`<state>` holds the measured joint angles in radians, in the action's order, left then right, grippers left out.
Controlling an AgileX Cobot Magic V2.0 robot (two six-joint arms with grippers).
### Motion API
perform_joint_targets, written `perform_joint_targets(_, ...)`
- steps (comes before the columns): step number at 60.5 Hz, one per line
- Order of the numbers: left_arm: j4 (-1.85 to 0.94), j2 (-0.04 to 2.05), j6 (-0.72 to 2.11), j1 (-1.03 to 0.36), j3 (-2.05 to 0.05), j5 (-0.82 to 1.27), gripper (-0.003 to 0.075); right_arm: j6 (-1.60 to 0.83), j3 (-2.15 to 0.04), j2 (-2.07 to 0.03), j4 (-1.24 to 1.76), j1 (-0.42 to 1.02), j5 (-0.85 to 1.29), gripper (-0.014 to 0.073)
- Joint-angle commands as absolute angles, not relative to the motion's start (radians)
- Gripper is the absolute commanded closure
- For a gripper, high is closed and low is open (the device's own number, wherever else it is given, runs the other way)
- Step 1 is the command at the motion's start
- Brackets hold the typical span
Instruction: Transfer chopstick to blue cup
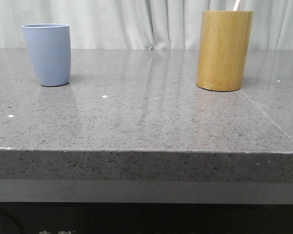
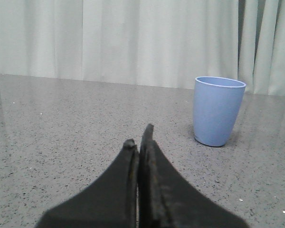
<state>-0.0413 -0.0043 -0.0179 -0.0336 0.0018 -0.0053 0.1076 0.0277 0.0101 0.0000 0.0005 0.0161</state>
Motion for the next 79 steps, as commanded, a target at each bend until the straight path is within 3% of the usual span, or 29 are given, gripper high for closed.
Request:
perform_joint_targets(1, -0.048, -0.027, -0.027, -0.033, 0.010, -0.088, 0.0739, 0.100, 0.023, 0.032, -0.009, 0.002, -0.064, 0.0663)
perform_joint_targets(55, -0.048, -0.027, -0.027, -0.035, 0.000, -0.097, 0.0739, 0.101, 0.016, 0.032, -0.009, 0.002, -0.083, 0.0663)
perform_joint_targets(66, -0.048, -0.025, -0.027, -0.035, -0.137, -0.036, 0.0739, 0.102, -0.107, 0.032, -0.009, 0.002, 0.037, 0.0663)
perform_joint_targets(79, -0.044, 0.039, -0.017, -0.035, -0.429, 0.229, 0.0739, 0.102, -0.356, -0.002, -0.009, 0.002, 0.265, 0.0663)
